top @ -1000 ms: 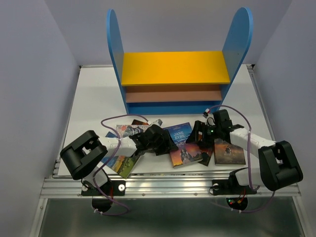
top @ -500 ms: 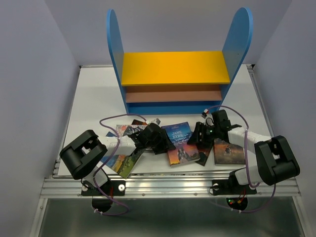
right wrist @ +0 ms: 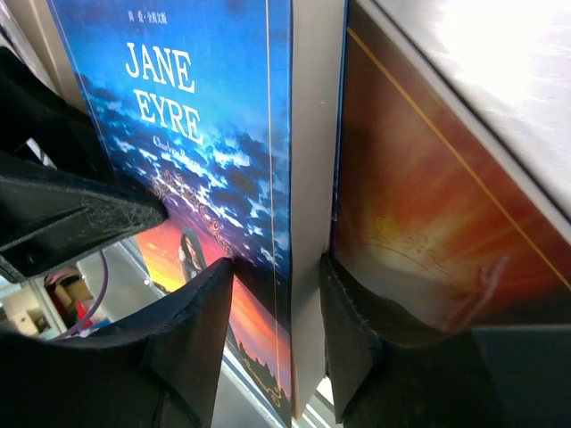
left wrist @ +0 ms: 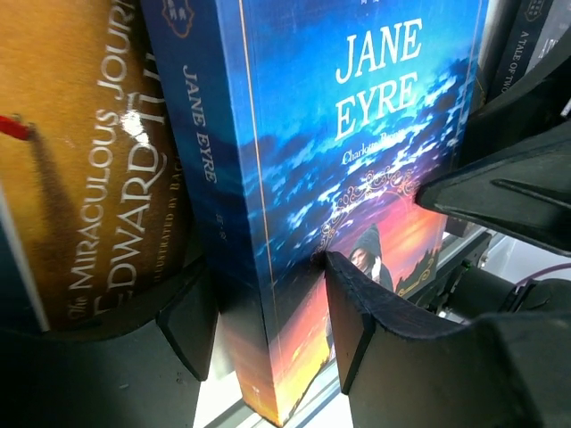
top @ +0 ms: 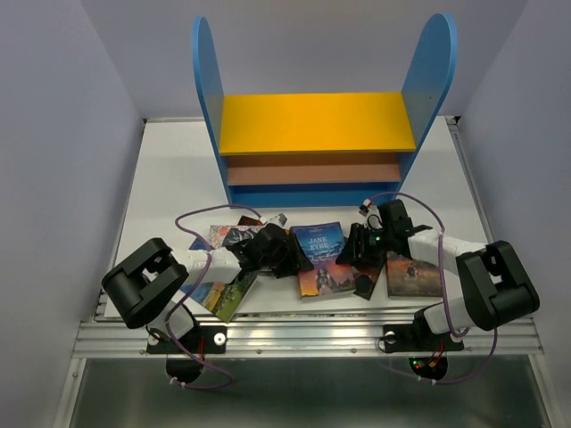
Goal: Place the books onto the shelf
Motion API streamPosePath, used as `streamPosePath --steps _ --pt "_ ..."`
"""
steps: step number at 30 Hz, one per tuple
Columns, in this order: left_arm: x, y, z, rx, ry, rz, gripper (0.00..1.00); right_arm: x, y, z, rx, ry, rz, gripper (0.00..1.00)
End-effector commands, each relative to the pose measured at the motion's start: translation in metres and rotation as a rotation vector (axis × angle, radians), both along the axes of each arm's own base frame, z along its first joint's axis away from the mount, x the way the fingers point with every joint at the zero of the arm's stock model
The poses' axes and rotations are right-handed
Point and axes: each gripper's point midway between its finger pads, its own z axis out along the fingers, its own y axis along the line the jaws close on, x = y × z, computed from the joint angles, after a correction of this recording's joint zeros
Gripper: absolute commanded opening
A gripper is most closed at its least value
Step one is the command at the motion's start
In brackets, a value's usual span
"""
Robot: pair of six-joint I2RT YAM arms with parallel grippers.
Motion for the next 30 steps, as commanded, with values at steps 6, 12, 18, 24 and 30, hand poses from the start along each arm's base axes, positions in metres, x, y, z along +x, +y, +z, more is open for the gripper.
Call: streamPosePath --steps 6,12,18,24,30 --pt "0.003 -0.052 0.11 -0.419 -0.27 -0.134 0.59 -0.044 0.047 0.034 0.257 0.091 0.242 0.45" --pt "-0.004 -0.061 0.128 -0.515 -0.316 -0.2 0.58 -0.043 0.048 0.039 0.262 0.077 0.241 0.44" --pt "-0.008 -0.065 0.121 -0.506 -0.273 -0.221 0.12 -0.038 0.047 0.039 0.24 0.049 0.214 0.44" --pt "0.004 -0.047 0.123 -0.4 -0.295 -0.123 0.0 -0.028 0.044 0.044 0.195 -0.009 0.176 0.45" --pt "0.018 -0.022 0.155 -0.341 -0.431 0.014 0.0 -0.003 0.035 0.062 0.088 -0.142 0.101 0.74"
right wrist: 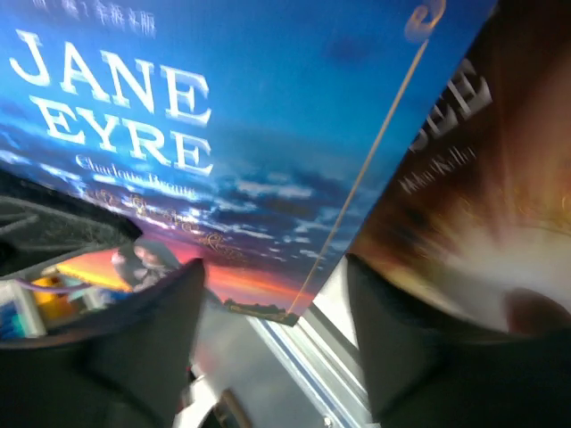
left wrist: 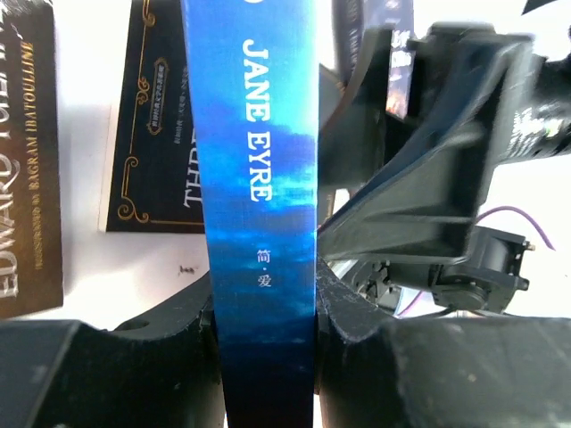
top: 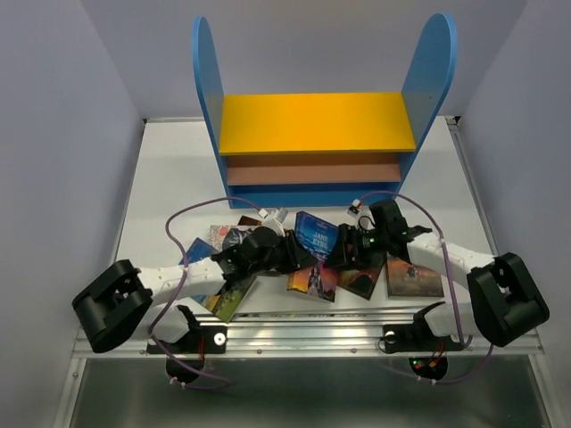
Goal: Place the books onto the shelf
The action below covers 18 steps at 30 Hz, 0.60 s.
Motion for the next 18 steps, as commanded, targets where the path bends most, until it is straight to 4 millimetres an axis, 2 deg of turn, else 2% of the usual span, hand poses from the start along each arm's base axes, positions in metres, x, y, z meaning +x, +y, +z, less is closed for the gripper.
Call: streamPosePath --steps 1,2,3,8,9,10,11,12,13,15,16,17,18 --pt "0.023 -0.007 0.101 -0.188 -0.238 0.09 0.0 0.035 0.007 0.046 0.006 -0.215 -0.036 0.78" --pt "0.022 -0.002 0.114 -0.204 -0.269 0.092 0.0 0.039 0.004 0.057 -0.006 -0.25 -0.056 0.94" --pt "0.029 0.005 0.122 -0.205 -0.299 0.143 0.0 0.049 -0.003 0.058 -0.055 -0.287 -0.108 1.0" --pt "0.036 0.026 0.164 -0.249 -0.384 0.241 0.0 0.076 -0.039 0.084 -0.219 -0.419 -0.322 1.0" --pt "0.038 0.033 0.176 -0.265 -0.405 0.276 0.0 0.086 -0.052 0.097 -0.258 -0.48 -0.402 1.0" --pt "0.04 0.038 0.19 -0.286 -0.424 0.296 0.0 0.089 -0.06 0.101 -0.288 -0.49 -0.448 1.0" --pt "0.042 0.039 0.196 -0.29 -0.436 0.309 0.0 0.092 -0.067 0.107 -0.306 -0.515 -0.482 1.0" --pt "0.042 0.043 0.208 -0.308 -0.458 0.324 0.0 0.1 -0.083 0.115 -0.358 -0.549 -0.571 1.0" --pt "0.046 0.046 0.23 -0.327 -0.5 0.348 0.0 0.102 -0.093 0.126 -0.371 -0.58 -0.628 1.0" --pt "0.047 0.047 0.257 -0.35 -0.555 0.349 0.0 0.105 -0.11 0.137 -0.415 -0.62 -0.707 1.0" --pt "0.048 0.047 0.271 -0.363 -0.58 0.35 0.0 0.105 -0.113 0.141 -0.417 -0.632 -0.724 1.0" --pt "0.046 0.048 0.302 -0.397 -0.637 0.348 0.0 0.104 -0.116 0.146 -0.415 -0.643 -0.734 1.0" --pt "0.047 0.047 0.316 -0.405 -0.667 0.348 0.0 0.104 -0.117 0.149 -0.421 -0.653 -0.734 1.0"
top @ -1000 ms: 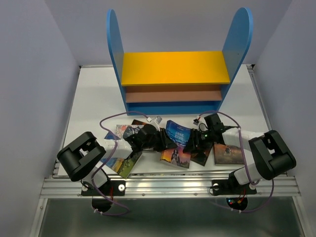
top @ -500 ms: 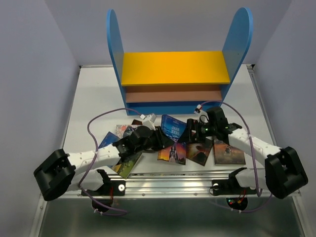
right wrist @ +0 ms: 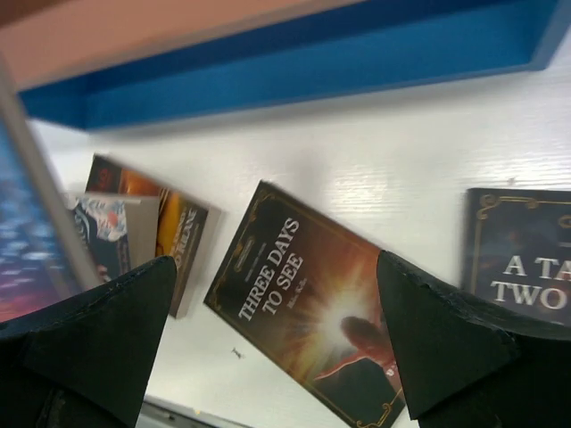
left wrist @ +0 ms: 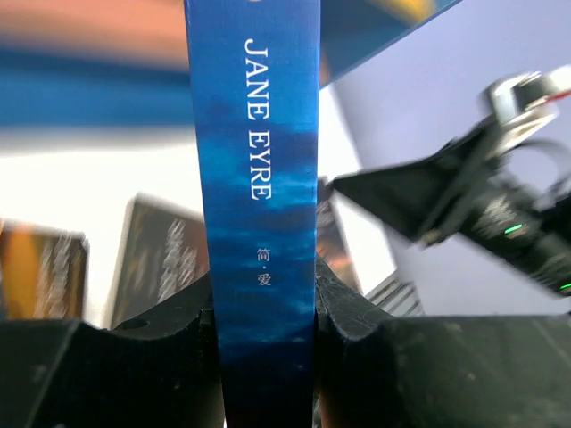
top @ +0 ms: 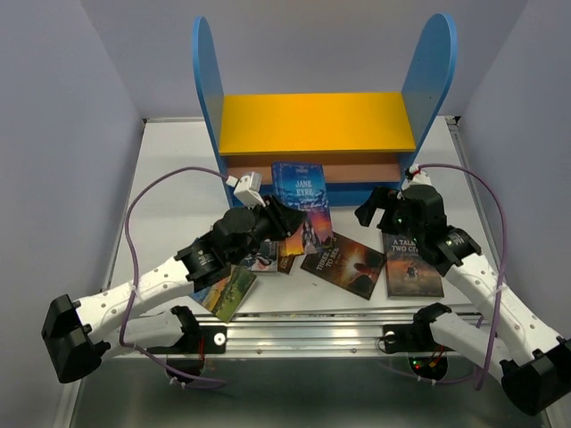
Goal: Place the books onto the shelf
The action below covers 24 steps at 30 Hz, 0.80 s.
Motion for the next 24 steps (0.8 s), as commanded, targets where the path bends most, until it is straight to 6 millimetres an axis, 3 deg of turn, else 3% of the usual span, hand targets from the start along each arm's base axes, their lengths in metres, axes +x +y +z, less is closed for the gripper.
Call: streamPosePath --steps 1,4,6,7,9,10,11,12,13,14,15,16,17,18,19,20,24 --pt "0.007 0.006 0.189 -0.321 -0.374 0.043 0.0 0.012 -0.035 0.027 -0.084 -0.083 -0.183 1.0" --pt "0.01 0.017 0.261 -0.377 -0.497 0.101 0.0 0.013 -0.038 0.031 -0.11 -0.075 -0.187 1.0" --pt "0.025 0.011 0.269 -0.348 -0.509 0.153 0.0 0.014 -0.036 0.032 -0.116 -0.068 -0.175 1.0" --pt "0.033 0.022 0.293 -0.373 -0.519 0.23 0.0 0.014 -0.032 0.031 -0.107 -0.06 -0.157 1.0" --pt "0.06 0.012 0.289 -0.317 -0.488 0.321 0.0 0.014 -0.027 0.031 -0.105 -0.051 -0.126 1.0" --pt "0.068 0.026 0.313 -0.342 -0.49 0.413 0.0 0.014 -0.026 0.032 -0.107 -0.054 -0.117 1.0" --pt "0.077 0.025 0.316 -0.332 -0.479 0.452 0.0 0.014 -0.025 0.033 -0.107 -0.057 -0.111 1.0" --pt "0.095 0.011 0.307 -0.294 -0.454 0.492 0.0 0.014 -0.024 0.036 -0.109 -0.066 -0.101 1.0" --pt "0.105 0.015 0.309 -0.296 -0.427 0.556 0.0 0.014 -0.023 0.039 -0.108 -0.073 -0.089 1.0" --pt "0.109 0.022 0.33 -0.315 -0.412 0.594 0.0 0.013 -0.022 0.042 -0.1 -0.08 -0.083 1.0" --pt "0.127 0.007 0.319 -0.282 -0.383 0.617 0.0 0.012 -0.02 0.045 -0.099 -0.089 -0.069 1.0" --pt "0.136 0.012 0.318 -0.283 -0.358 0.678 0.0 0.012 -0.018 0.052 -0.087 -0.102 -0.055 1.0" --pt "0.138 0.018 0.332 -0.33 -0.337 0.721 0.0 0.011 -0.017 0.057 -0.081 -0.115 -0.051 1.0" --pt "0.144 0.02 0.33 -0.337 -0.322 0.771 0.0 0.011 -0.016 0.061 -0.076 -0.124 -0.042 1.0" --pt "0.158 0.021 0.313 -0.303 -0.296 0.869 0.0 0.009 -0.014 0.065 -0.078 -0.135 -0.017 1.0" --pt "0.161 0.024 0.319 -0.342 -0.279 0.896 0.0 0.009 -0.012 0.071 -0.073 -0.148 -0.003 1.0" --pt "0.184 0.02 0.3 -0.332 -0.263 0.973 0.0 0.003 0.005 0.077 -0.071 -0.154 0.126 1.0"
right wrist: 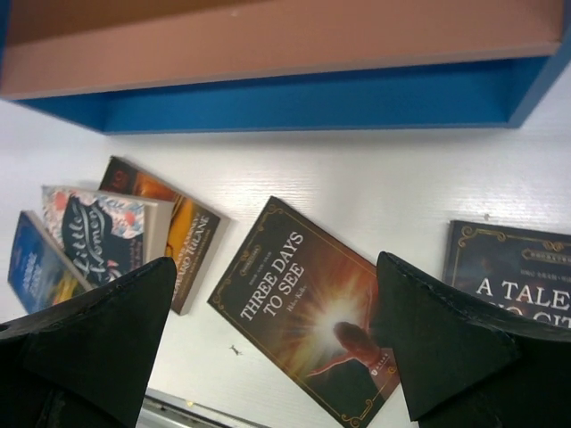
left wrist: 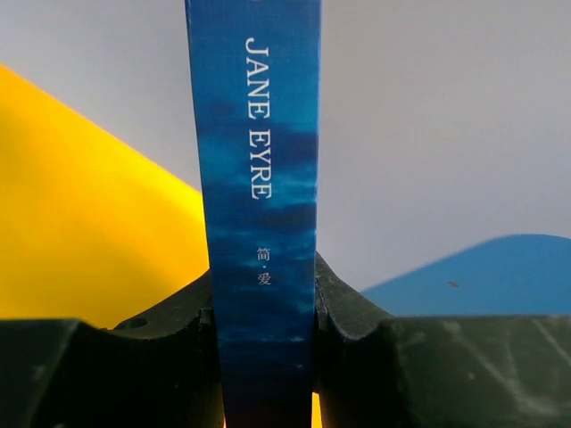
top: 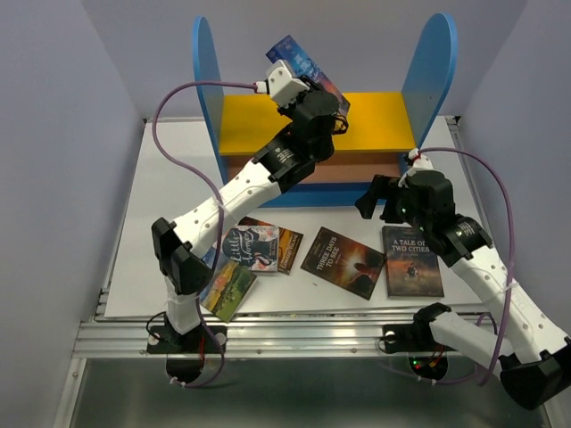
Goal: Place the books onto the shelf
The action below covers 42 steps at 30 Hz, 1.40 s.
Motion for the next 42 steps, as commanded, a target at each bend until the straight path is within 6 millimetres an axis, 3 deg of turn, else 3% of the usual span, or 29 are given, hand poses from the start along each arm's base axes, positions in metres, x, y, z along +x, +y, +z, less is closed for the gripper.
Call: streamPosePath --steps 1,9,15,17,18,21,23,25,27,29,30,32,34,38,42 --pt "-0.002 0.058 0.06 -0.266 -0.104 0.212 0.0 -0.005 0.02 0.031 0.018 -0.067 0.151 1.0" --pt "0.056 0.074 0.008 -0.314 0.002 0.186 0.0 -0.001 0.022 0.044 0.006 -0.084 0.163 1.0" --pt "0.057 0.077 -0.021 -0.343 0.053 0.193 0.0 0.015 0.029 0.052 0.018 -0.082 0.152 1.0" --pt "0.056 0.081 -0.033 -0.356 0.084 0.211 0.14 0.025 0.034 0.065 0.025 -0.102 0.154 1.0" --pt "0.054 0.082 -0.032 -0.356 0.085 0.209 0.39 0.029 0.036 0.07 0.024 -0.116 0.162 1.0" --pt "0.05 0.083 -0.037 -0.356 0.1 0.2 0.72 0.044 0.041 0.089 0.03 -0.143 0.15 1.0" --pt "0.048 0.081 -0.047 -0.348 0.118 0.184 0.8 0.05 0.045 0.102 0.043 -0.164 0.152 1.0" --pt "0.044 0.079 -0.051 -0.338 0.136 0.153 0.88 0.058 0.051 0.102 0.045 -0.151 0.164 1.0" --pt "0.04 0.077 -0.053 -0.333 0.155 0.133 0.92 0.064 0.055 0.113 0.05 -0.169 0.167 1.0" --pt "0.036 0.073 -0.063 -0.316 0.191 0.099 0.94 0.075 0.056 0.109 0.035 -0.148 0.152 1.0" --pt "0.032 0.073 -0.061 -0.317 0.195 0.081 0.96 0.079 0.058 0.12 0.031 -0.171 0.157 1.0" --pt "0.026 0.071 -0.073 -0.29 0.229 0.053 0.98 0.09 0.058 0.117 0.007 -0.157 0.142 1.0" --pt "0.018 0.071 -0.073 -0.286 0.239 0.021 0.99 0.098 0.059 0.121 -0.013 -0.173 0.143 1.0" --pt "0.004 0.07 -0.08 -0.264 0.254 -0.052 0.99 0.126 0.051 0.131 -0.078 -0.201 0.058 0.99" --pt "-0.016 0.065 -0.091 -0.224 0.269 -0.153 0.99 0.158 0.055 0.125 -0.147 -0.205 0.046 0.87"
